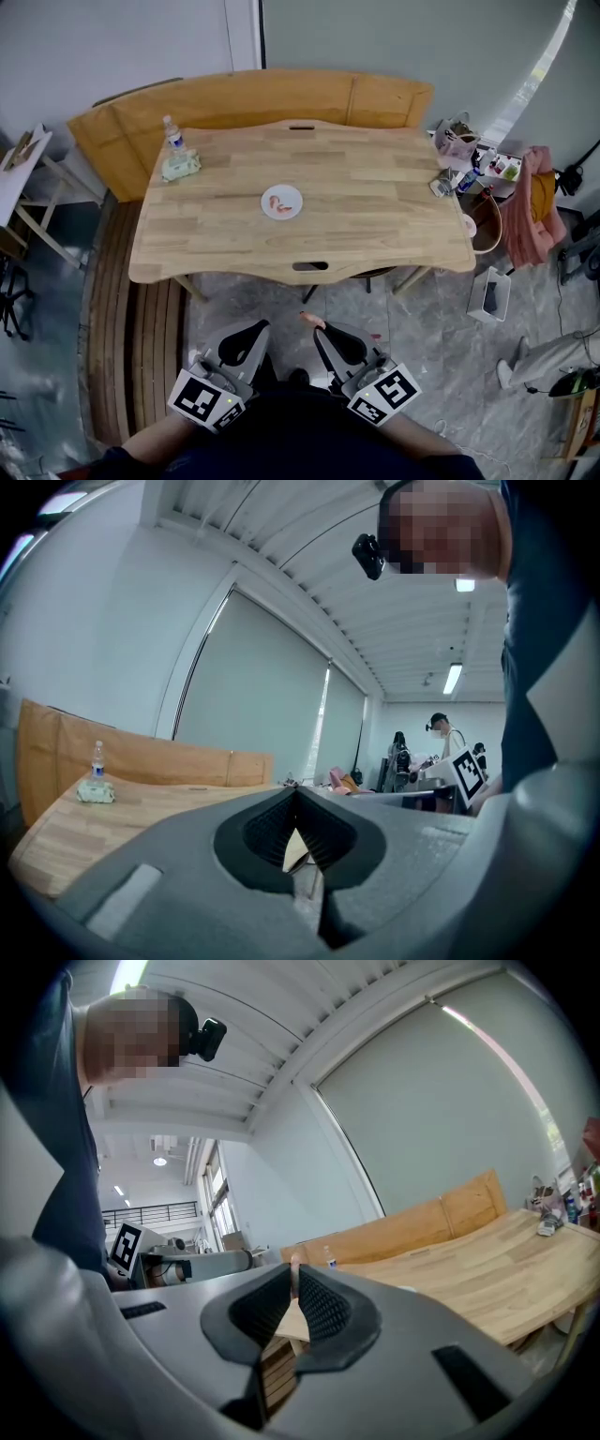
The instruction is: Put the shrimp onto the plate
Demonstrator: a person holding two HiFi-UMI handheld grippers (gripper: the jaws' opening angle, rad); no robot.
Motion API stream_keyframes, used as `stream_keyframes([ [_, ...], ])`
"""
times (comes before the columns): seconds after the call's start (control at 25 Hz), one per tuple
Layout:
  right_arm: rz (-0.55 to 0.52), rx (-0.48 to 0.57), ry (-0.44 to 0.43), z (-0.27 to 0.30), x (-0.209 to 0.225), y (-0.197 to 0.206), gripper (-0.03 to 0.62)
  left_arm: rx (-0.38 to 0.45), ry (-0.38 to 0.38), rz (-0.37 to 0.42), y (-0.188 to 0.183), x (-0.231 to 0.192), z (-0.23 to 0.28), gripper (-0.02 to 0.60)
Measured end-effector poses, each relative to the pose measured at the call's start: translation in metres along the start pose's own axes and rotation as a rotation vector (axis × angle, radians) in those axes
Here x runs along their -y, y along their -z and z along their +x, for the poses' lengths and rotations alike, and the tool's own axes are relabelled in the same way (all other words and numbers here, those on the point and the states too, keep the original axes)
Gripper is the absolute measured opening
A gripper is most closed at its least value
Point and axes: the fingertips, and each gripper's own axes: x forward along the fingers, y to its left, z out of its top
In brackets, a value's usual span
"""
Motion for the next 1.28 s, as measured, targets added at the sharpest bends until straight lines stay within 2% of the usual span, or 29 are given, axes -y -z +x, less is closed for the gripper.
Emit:
stream_keyframes([
  [0.28, -0.013, -0.012, 0.021, 0.032, 0.023, -0.002, 0.034, 0.022, 0.031, -0.004, -0.001, -0.034, 0.029, 0.005],
  [0.52, -0.010, -0.016, 0.069, 0.075, 0.048, -0.011, 0.034, 0.004, 0.085, -0.002, -0.007, -0.073, 0.060, 0.006],
  [1.0, 0.003, -0.019, 0.162, 0.186, 0.084, -0.026, 0.034, 0.008, 0.180, 0.013, -0.035, -0.181, 0.102, 0.005],
  [1.28, 0.002, -0.002, 0.211, 0.232, 0.102, -0.036, 0.034, 0.005, 0.240, 0.011, -0.043, -0.219, 0.119, 0.005],
])
